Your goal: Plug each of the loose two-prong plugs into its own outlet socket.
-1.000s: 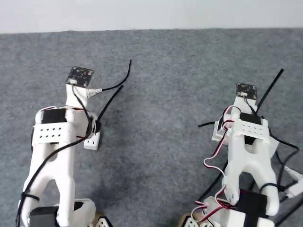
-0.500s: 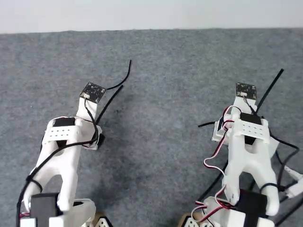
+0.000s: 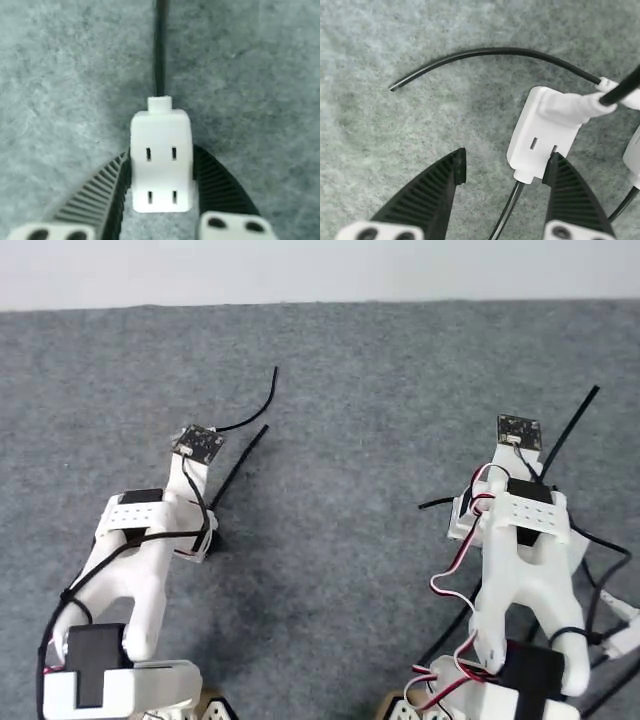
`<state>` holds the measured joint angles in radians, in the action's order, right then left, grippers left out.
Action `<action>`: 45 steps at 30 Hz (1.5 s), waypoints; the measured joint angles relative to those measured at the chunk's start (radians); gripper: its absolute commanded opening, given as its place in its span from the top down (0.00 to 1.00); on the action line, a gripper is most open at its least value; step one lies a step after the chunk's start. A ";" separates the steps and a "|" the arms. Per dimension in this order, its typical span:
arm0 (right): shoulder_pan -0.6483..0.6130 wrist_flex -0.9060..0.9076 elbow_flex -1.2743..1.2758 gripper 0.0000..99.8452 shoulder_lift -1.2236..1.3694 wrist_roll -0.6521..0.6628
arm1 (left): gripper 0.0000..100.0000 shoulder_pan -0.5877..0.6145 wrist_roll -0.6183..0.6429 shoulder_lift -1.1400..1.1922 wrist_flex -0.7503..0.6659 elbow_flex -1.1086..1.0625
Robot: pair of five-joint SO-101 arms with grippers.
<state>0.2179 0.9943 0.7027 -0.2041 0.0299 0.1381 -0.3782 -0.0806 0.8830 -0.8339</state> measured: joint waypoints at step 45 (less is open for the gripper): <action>-0.951 -0.651 -0.480 0.86 0.591 0.695 | 0.99 0.548 0.483 -0.428 -0.379 -0.215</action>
<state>-0.7334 0.3437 0.2225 0.3867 0.7250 0.6859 0.1051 -0.5086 0.5040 -1.0487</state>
